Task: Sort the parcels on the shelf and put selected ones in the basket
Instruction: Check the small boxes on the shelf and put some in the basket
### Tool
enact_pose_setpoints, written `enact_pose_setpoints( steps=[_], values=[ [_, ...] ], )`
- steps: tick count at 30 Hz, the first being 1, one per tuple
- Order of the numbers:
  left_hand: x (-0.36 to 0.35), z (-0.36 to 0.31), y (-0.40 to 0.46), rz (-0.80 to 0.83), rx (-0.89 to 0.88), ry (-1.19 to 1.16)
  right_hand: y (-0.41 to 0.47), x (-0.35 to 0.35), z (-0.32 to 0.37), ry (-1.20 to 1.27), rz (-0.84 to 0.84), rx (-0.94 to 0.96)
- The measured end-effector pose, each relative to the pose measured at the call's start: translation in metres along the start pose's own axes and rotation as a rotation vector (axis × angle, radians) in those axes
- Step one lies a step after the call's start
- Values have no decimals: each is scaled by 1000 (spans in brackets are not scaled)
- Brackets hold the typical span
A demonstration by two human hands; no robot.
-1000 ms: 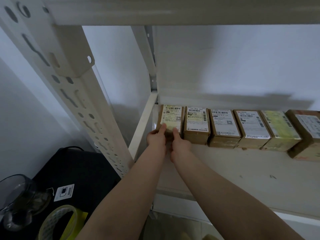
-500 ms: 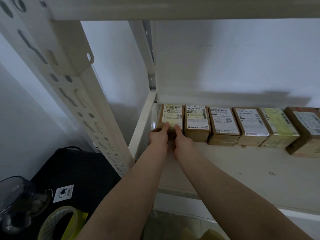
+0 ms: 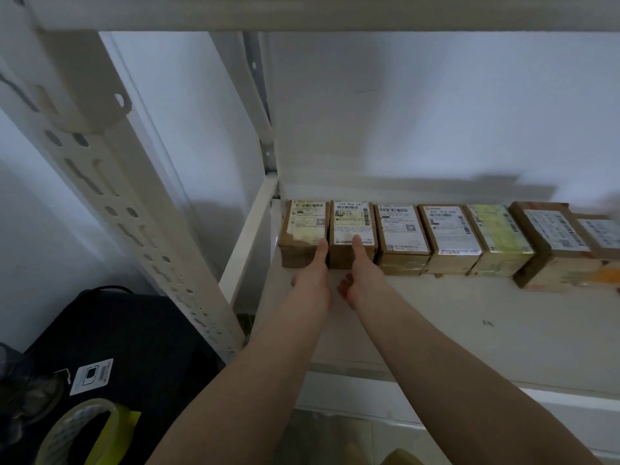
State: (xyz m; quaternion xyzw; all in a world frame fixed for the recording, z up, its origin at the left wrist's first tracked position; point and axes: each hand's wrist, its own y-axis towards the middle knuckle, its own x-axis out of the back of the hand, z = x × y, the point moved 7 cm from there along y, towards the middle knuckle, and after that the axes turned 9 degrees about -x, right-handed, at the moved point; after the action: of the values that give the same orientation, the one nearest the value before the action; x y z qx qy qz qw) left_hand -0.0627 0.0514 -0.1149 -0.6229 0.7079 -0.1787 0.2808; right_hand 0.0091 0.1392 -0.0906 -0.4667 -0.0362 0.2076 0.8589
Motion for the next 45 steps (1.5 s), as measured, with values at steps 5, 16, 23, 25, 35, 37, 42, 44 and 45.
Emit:
enact_pose_setpoints(
  steps=[5,16,23,25,35,37,42,44,45],
  values=[
    [-47,4,-9,59,18,-56,8,7,16,57,110,-38],
    [-55,12,-6,-40,-10,55,23,15,17,-3,166,-85],
    [-50,21,-8,28,-34,-102,19,22,4,49,230,-104],
    [-44,23,-11,24,-66,-134,15,22,-1,103,252,-115],
    [-25,21,-37,45,-215,-217,3,28,-9,90,242,-39],
    [-22,21,-41,37,-227,-213,3,34,-8,77,208,-12],
    [-16,17,-53,56,-243,-255,-7,32,-11,161,256,65],
    [-15,14,-57,61,-251,-265,-9,34,-10,164,252,94],
    [-16,12,-59,65,-254,-275,-10,34,-9,160,250,104]
  ],
)
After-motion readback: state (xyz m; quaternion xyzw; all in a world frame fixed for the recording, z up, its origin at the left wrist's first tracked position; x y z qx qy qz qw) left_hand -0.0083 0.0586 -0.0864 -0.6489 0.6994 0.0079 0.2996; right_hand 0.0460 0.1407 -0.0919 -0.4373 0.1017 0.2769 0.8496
